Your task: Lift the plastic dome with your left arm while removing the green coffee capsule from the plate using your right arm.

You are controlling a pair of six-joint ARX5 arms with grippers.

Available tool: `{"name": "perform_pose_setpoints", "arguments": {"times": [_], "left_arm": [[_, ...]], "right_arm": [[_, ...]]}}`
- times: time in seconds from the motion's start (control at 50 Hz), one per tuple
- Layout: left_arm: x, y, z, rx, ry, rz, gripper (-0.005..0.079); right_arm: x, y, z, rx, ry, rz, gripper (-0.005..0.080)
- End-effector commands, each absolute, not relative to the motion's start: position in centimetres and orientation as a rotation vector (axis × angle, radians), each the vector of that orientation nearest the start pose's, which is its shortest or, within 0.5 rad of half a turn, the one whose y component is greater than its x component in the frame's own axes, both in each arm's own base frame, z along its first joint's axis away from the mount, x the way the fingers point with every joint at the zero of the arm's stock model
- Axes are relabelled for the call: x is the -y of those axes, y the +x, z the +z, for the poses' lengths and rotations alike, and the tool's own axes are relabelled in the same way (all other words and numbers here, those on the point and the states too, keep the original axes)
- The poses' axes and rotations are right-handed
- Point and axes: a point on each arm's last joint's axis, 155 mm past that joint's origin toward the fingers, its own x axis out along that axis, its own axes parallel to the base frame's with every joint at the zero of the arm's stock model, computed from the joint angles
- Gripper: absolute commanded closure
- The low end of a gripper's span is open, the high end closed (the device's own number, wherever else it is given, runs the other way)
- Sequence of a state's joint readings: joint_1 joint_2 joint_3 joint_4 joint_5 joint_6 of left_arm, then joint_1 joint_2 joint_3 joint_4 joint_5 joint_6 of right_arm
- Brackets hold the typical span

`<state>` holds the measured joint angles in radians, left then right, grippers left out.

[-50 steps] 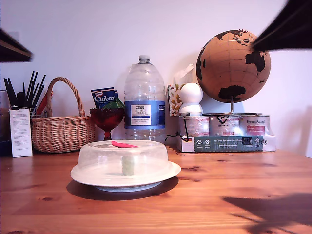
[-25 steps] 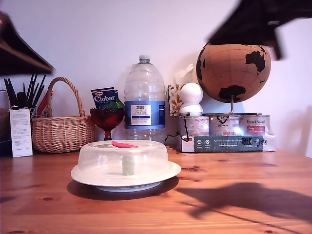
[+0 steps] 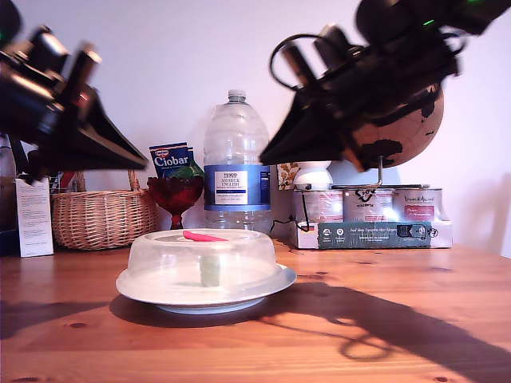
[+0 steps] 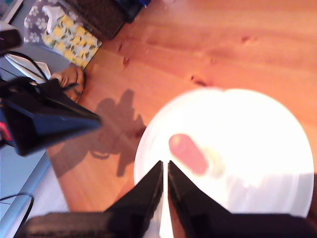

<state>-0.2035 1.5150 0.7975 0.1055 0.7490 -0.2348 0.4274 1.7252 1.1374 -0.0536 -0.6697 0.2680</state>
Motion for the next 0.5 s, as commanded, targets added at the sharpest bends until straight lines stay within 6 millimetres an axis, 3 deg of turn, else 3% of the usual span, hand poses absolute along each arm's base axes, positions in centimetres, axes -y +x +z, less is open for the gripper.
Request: {"name": "perform_pose_setpoints", "arguments": {"times": [0.0,0.3,0.48], "left_arm": [[20.6,36.5,12.7,-0.735,-0.376,-0.853,0.0766],[21.8,37.0,11.1,-0.788,-0.389,-0.884,0.0766],[22.6,36.2,11.7,-0.774,-0.383,-0.960,0.0766]], "right_arm": [[-30.4,38.0,14.3,-0.825,0.308,0.971,0.0764],[-30.6,38.2,12.1,-0.872,0.308,0.963,0.0764],[-30.9,38.1,12.7,-0.842,0.281,1.008,0.0764]]}}
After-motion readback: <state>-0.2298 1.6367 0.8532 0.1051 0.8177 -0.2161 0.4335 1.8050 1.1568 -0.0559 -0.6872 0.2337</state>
